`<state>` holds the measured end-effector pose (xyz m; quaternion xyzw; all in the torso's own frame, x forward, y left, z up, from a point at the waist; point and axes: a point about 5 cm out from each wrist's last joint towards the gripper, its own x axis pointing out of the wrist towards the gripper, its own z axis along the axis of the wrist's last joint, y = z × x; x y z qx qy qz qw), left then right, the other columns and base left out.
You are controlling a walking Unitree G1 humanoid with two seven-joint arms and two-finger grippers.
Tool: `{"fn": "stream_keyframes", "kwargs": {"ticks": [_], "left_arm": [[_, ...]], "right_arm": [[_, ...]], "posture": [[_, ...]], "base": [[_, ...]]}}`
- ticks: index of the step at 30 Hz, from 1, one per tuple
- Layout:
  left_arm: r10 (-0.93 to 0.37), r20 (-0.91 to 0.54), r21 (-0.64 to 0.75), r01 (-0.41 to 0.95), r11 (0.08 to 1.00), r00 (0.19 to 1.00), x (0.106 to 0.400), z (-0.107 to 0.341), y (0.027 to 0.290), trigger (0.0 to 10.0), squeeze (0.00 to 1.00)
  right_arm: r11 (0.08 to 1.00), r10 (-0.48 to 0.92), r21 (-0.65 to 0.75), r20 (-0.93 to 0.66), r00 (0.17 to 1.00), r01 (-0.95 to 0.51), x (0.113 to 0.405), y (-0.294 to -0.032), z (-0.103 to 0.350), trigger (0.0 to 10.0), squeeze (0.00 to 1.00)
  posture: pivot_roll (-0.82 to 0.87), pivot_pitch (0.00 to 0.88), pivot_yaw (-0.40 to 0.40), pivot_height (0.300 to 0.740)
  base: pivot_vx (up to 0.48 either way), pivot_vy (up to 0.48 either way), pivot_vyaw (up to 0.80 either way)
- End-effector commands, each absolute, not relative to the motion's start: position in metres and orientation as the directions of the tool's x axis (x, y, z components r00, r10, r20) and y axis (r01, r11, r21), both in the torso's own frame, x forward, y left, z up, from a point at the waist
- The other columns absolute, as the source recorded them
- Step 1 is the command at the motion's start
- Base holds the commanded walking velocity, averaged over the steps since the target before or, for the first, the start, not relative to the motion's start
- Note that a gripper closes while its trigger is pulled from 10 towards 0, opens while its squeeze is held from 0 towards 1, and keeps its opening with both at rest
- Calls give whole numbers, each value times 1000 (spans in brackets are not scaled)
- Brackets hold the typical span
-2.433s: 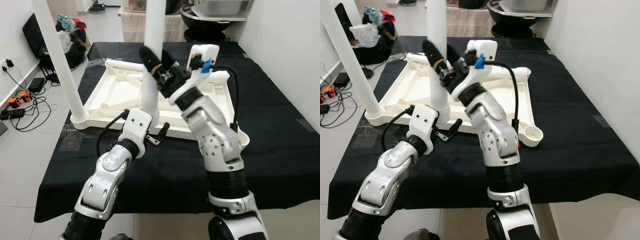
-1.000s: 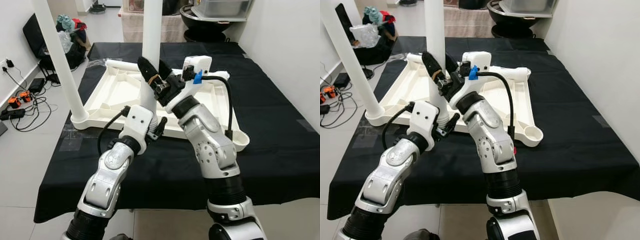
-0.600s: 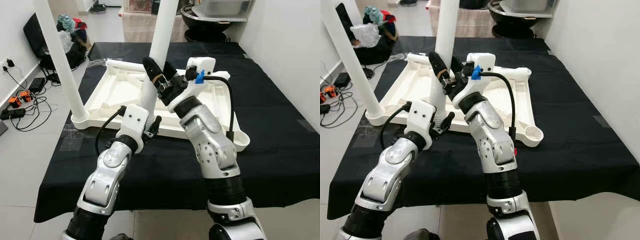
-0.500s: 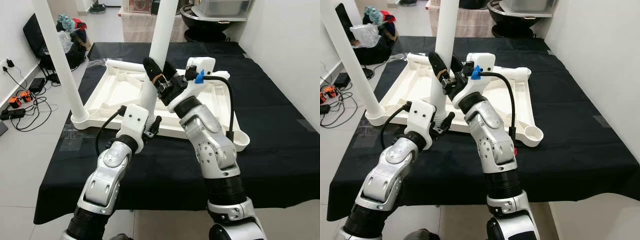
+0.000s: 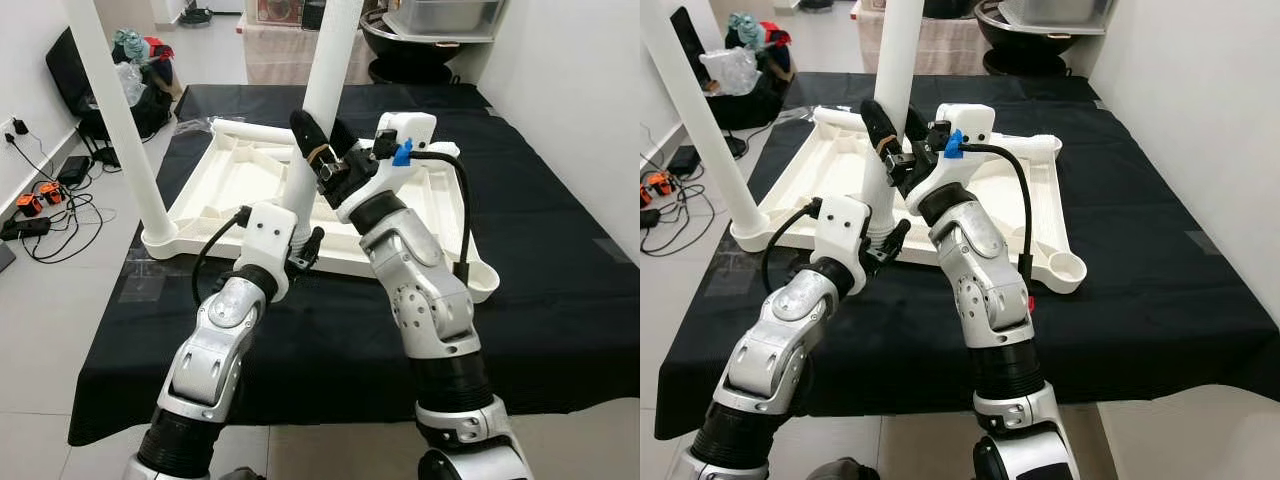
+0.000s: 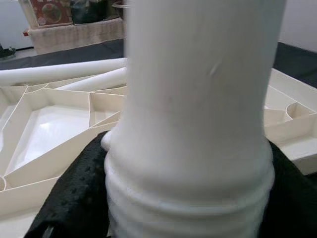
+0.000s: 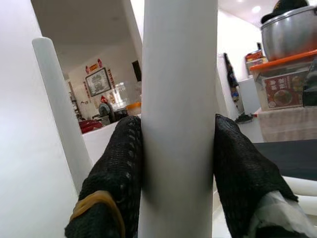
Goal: Building children table
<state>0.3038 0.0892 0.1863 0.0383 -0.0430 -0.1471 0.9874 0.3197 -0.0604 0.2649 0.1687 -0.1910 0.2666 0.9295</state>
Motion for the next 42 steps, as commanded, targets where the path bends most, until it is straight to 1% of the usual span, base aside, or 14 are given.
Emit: {"fn": "stream_keyframes", "kwargs": {"ticks": [1, 7, 8, 11, 12, 17, 20, 22, 25, 27, 29, 31, 33, 42], "left_arm": [[-194, 93, 70, 188, 980, 977, 308, 191, 109, 10000, 1000], [-212, 90, 87, 204, 975, 973, 309, 192, 108, 10000, 1000], [-225, 89, 106, 215, 971, 970, 309, 192, 107, 10000, 0], [-230, 86, 113, 220, 969, 969, 309, 192, 106, 10000, 0], [-239, 88, 151, 224, 963, 967, 309, 193, 106, 10000, 0], [-256, 87, 205, 235, 950, 963, 309, 191, 106, 10000, 0], [-367, 53, 324, 332, 886, 929, 305, 186, 101, 10000, 0], [-408, 29, 357, 371, 857, 913, 303, 183, 99, 10000, 0], [-426, 8, 360, 395, 845, 905, 303, 180, 99, 10000, 0], [-426, 8, 360, 395, 845, 905, 303, 180, 99, 10000, 0], [-427, -3, 381, 395, 836, 904, 302, 178, 101, 10000, 0], [-427, -3, 381, 395, 836, 904, 302, 178, 101, 10000, 0], [-393, 5, 379, 362, 852, 919, 304, 178, 107, 10000, 0], [-377, 11, 406, 340, 848, 926, 304, 176, 114, 10000, 0]], "right_arm": [[848, 352, 231, 426, 834, -476, 322, -77, 256, 0, 0], [845, 361, 227, 425, 830, -484, 321, -75, 255, 0, 0], [844, 366, 224, 425, 828, -487, 321, -74, 255, 0, 0], [842, 373, 218, 425, 825, -494, 320, -73, 254, 0, 0], [840, 381, 211, 426, 821, -500, 319, -72, 254, 0, 0], [838, 389, 206, 424, 818, -506, 319, -71, 254, 0, 0], [829, 421, 174, 433, 797, -532, 317, -68, 256, 0, 0], [820, 441, 153, 444, 780, -551, 315, -65, 258, 0, 0], [810, 457, 144, 451, 767, -568, 314, -63, 260, 0, 0], [810, 457, 144, 451, 767, -568, 314, -63, 260, 0, 0], [789, 493, 114, 469, 733, -604, 310, -58, 265, 0, 0], [789, 493, 114, 469, 733, -604, 310, -58, 265, 0, 0], [769, 521, 99, 474, 710, -631, 307, -54, 267, 0, 0], [739, 563, 85, 468, 681, -669, 302, -51, 266, 0, 0]], "posture": [[20, 17, -55, 740], [20, 15, -56, 740], [20, 15, -56, 740], [20, 15, -55, 740], [19, 15, -53, 740], [19, 15, -52, 740], [20, 12, -52, 740], [21, 7, -52, 740], [21, 5, -51, 740], [21, 5, -51, 740], [20, 3, -50, 740], [20, 3, -50, 740], [19, 2, -51, 740], [19, 5, -50, 740]], "base": [[0, 0, 0], [0, 0, 0], [0, 0, 0], [0, 0, 0], [0, 0, 0], [0, 0, 0], [0, 0, 0], [0, 0, 0], [0, 0, 0], [0, 0, 0], [0, 0, 0], [0, 0, 0], [0, 0, 0], [0, 0, 0]]}}
